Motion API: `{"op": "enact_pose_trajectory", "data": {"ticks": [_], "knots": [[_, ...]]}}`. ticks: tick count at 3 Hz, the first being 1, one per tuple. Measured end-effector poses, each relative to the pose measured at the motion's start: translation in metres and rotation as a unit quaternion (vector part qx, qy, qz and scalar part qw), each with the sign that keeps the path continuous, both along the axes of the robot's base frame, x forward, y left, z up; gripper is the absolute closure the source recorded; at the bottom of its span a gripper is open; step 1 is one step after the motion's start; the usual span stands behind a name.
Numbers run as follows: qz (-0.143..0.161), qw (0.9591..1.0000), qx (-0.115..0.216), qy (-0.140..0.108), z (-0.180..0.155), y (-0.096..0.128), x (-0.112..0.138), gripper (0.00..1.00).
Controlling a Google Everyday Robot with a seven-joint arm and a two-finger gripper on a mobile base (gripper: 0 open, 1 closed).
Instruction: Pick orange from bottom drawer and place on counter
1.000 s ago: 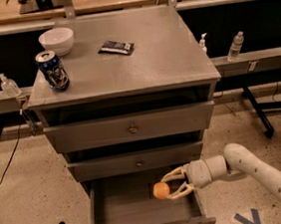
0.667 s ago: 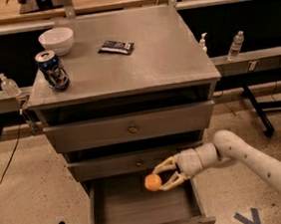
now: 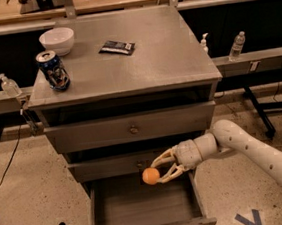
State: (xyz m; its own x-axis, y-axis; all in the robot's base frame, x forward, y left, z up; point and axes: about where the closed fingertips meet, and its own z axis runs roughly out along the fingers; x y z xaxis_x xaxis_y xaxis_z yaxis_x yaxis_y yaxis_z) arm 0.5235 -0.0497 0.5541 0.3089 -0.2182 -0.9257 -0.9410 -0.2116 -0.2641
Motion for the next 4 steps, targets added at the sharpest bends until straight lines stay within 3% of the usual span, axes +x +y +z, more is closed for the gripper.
{"op": "enact_pose_trajectory", "data": {"ticks": [1, 2, 3, 4], "knots": [[-0.012, 0.9995, 0.027, 0.007, 0.007, -0.006, 0.005, 1.0], [-0.037, 0.9961, 0.08, -0.002, 0.037, -0.028, 0.01, 1.0], [-0.059, 0.9934, 0.098, -0.012, 0.056, -0.05, 0.009, 0.82], [-0.06, 0.9931, 0.101, -0.013, 0.058, -0.051, 0.008, 0.5]]}}
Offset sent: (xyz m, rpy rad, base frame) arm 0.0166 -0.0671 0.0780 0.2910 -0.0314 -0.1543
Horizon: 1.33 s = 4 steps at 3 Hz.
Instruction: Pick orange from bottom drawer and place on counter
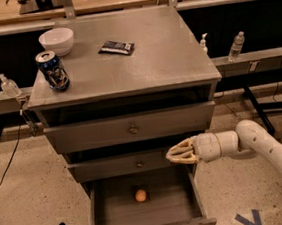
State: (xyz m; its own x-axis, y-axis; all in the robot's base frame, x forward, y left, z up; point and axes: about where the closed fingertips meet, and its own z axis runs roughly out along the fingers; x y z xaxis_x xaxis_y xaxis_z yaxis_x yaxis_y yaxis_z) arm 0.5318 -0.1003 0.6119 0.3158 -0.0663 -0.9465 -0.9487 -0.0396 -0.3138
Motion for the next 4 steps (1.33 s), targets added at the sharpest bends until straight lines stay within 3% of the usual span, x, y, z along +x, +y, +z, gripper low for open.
{"op": "enact_pose_trajectory", "data": {"ticks": [2, 4], "knots": [[0.004, 1.0, 0.001, 0.001, 0.0, 0.004, -0.0004, 0.05], [-0.001, 1.0, 0.002, 0.007, -0.003, 0.0051, -0.0012, 0.0]]}}
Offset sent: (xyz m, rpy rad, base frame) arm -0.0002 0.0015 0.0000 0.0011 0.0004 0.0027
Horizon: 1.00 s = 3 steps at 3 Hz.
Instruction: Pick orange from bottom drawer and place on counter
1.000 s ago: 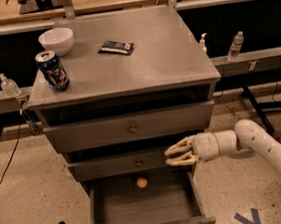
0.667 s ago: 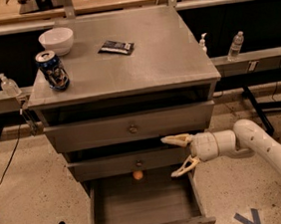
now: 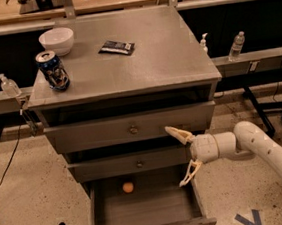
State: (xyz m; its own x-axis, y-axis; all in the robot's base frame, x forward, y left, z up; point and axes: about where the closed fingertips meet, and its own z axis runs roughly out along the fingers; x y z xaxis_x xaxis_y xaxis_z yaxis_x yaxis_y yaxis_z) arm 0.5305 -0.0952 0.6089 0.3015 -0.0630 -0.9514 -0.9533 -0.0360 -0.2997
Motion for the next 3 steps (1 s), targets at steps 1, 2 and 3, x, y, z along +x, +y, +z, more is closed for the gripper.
{"op": "enact_pose_trajectory", "data": {"ticks": [1, 2, 3], "knots": [[-0.043, 0.998, 0.001, 0.046, -0.021, -0.002, -0.003, 0.0], [-0.043, 0.998, 0.001, 0.046, -0.021, -0.002, -0.003, 0.0], [-0.026, 0.9957, -0.015, 0.088, -0.085, 0.029, -0.009, 0.0]]}}
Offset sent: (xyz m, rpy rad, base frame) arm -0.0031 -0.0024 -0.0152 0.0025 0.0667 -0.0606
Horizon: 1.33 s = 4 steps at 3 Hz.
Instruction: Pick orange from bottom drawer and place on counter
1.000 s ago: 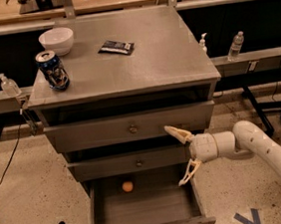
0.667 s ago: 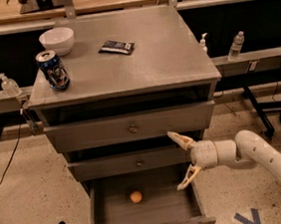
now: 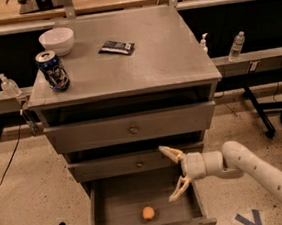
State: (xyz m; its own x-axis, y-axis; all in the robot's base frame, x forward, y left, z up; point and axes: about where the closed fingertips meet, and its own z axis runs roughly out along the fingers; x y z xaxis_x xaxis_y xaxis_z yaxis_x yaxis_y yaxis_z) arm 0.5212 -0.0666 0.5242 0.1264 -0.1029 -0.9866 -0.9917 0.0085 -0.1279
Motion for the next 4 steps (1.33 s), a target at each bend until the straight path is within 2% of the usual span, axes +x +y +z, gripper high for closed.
{"op": "enact_pose_trajectory", "data": {"ticks": [1, 2, 3, 4], "knots": [[-0.017, 0.9978, -0.053, 0.035, -0.126, 0.026, -0.017, 0.0], [-0.066, 0.9913, -0.11, 0.03, -0.2, 0.023, -0.016, 0.0], [-0.105, 0.9848, -0.137, 0.018, -0.226, 0.012, -0.005, 0.0], [-0.112, 0.9835, -0.141, 0.016, -0.229, 0.011, -0.001, 0.0]]}}
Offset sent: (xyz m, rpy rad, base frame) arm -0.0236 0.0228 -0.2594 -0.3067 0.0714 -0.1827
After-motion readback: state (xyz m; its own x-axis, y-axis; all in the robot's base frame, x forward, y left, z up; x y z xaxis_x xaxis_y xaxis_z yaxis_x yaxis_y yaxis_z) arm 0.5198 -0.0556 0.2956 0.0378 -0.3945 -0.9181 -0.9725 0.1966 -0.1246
